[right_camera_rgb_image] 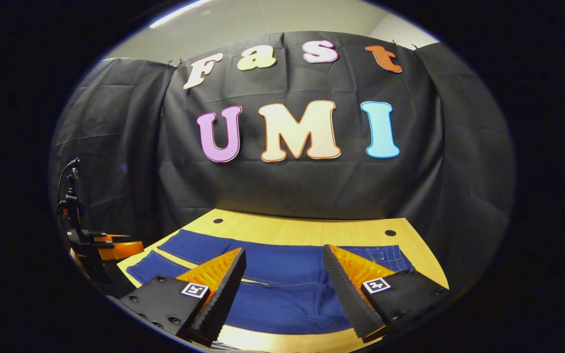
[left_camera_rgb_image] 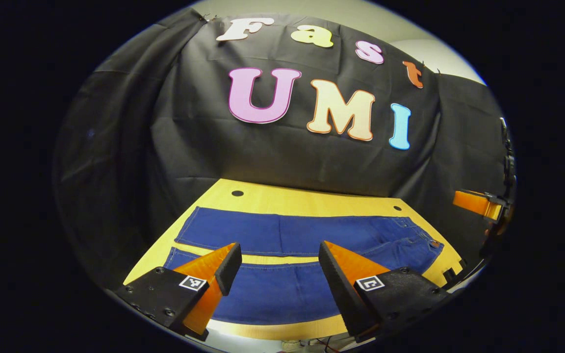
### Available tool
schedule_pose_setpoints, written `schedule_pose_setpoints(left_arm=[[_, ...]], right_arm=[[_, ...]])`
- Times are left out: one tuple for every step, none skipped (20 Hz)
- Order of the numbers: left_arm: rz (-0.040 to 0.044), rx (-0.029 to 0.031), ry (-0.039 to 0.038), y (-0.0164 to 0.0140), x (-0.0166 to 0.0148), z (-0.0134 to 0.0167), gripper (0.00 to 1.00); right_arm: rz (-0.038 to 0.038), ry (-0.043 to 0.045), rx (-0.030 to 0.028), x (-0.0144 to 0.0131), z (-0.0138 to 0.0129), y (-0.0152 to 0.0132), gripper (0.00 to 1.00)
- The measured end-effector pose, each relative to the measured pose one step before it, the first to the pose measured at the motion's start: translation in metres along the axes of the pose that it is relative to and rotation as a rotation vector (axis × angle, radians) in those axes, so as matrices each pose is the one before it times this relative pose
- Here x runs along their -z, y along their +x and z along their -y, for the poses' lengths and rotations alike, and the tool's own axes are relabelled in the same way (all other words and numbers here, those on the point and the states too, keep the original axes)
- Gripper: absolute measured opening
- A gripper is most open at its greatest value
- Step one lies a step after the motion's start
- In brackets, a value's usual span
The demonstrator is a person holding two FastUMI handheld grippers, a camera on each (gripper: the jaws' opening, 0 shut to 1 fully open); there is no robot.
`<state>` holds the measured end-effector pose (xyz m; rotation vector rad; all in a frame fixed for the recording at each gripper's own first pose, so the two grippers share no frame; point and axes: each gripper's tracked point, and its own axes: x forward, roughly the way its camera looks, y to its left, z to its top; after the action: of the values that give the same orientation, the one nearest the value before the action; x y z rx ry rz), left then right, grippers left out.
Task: Grasp the waist and the cuffs of the jeans and fold them to make the two legs overlap; first hold the waist and fold one-third of the jeans toward the cuffs, then hold the cuffs and fold the remaining one-third in the same direction to finish folding.
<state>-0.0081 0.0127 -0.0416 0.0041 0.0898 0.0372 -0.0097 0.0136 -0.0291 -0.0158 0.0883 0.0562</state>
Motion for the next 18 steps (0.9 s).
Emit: schedule_pose_setpoints(left_arm=[[-0.01295,-0.01515,-0.00429,-0.00133,0.0066,-0.00772,0.95],[-0.01582,-0.01887,-0.00522,-0.00187,0.00763,-0.00925,0.95],[-0.0154,-0.01925,-0.00945,-0.00184,0.00556,-0.01045,0.95],[-0.02183,-0.01966,-0.01215,-0.00214,0.01058,-0.0111,0.95],[-0.01201,-0.01034,-0.00498,-0.00197,0.00522,-0.00679,0.95],[-0.01584,-0.0096,-0.00134,-0.00251,0.00789,-0.01009,0.95],[-0.02033,0.00402,0.00612,-0.00036,0.00957,-0.00765,0.95],[-0.02906,0.02505,0.02018,-0.00399,0.01333,-0.00453,0.95],[-0.03977,0.0284,0.03019,-0.00194,0.01352,-0.00469,0.93],[-0.0477,0.0252,0.03267,-0.00071,0.01358,-0.00628,0.95],[-0.04984,0.01954,0.036,0.00026,0.01249,-0.00646,0.95],[-0.03842,0.01686,0.03672,0.00026,0.01118,-0.0062,0.95],[-0.02842,0.02804,0.03973,0.00076,0.00814,-0.00379,0.95],[-0.03074,0.03043,0.03802,0.00045,0.0093,-0.00319,0.95],[-0.04319,0.02493,0.04301,0.00257,0.00792,-0.0046,0.95],[-0.03692,0.01522,0.0474,0.00409,0.00734,0.0001,0.95],[-0.0305,0.01221,0.04505,0.00442,0.00484,-0.00363,0.96],[-0.02993,0.01666,0.03605,0.00587,0.00442,-0.00304,0.95]], right_arm=[[-0.00635,0.00417,0.00402,0.00142,0.00022,-0.00071,0.93],[-0.00641,0.00566,0.00176,0.00276,-0.00039,-0.00125,0.98],[-0.00846,0.00598,0.00166,0.00369,-0.00075,-0.00043,0.98],[-0.01052,0.00139,0.00367,0.00243,-0.00086,-0.001,0.98],[-0.00836,-0.00401,0.00411,0.00406,-0.00041,-0.00047,0.98],[-0.00518,-0.00601,0.00501,0.00242,0.00007,-0.0011,0.98],[-0.00282,-0.00591,0.00112,0.00253,-0.00128,-0.00092,0.98],[-0.00675,-0.00227,0.00109,0.00359,-0.0027,-0.00066,0.98],[-0.0069,0.00341,-0.00301,0.00367,-0.0032,-0.00139,0.98],[-0.00485,0.00422,-0.00563,0.0035,-0.0048,-0.00063,0.98],[-0.00453,0.00228,-0.00746,0.00237,-0.00418,-0.00044,0.98],[-0.00695,-0.00269,-0.00298,0.00358,-0.00363,-0.00077,0.98],[-0.0123,-0.00651,0.00136,0.00603,-0.00111,0.00087,0.98],[-0.01214,-0.00513,0.00037,0.00404,-0.00159,-0.00022,0.98],[-0.01151,-0.00412,-0.00271,0.00355,-0.00272,-0.00072,0.98],[-0.01166,-0.00608,-0.00155,0.00307,-0.00233,-0.0006,0.98],[-0.00666,-0.00853,0.00489,0.00244,0.00056,-0.00072,0.98],[-0.00204,-0.0095,0.00624,-0.00078,-0.00019,-0.00114,0.98]])
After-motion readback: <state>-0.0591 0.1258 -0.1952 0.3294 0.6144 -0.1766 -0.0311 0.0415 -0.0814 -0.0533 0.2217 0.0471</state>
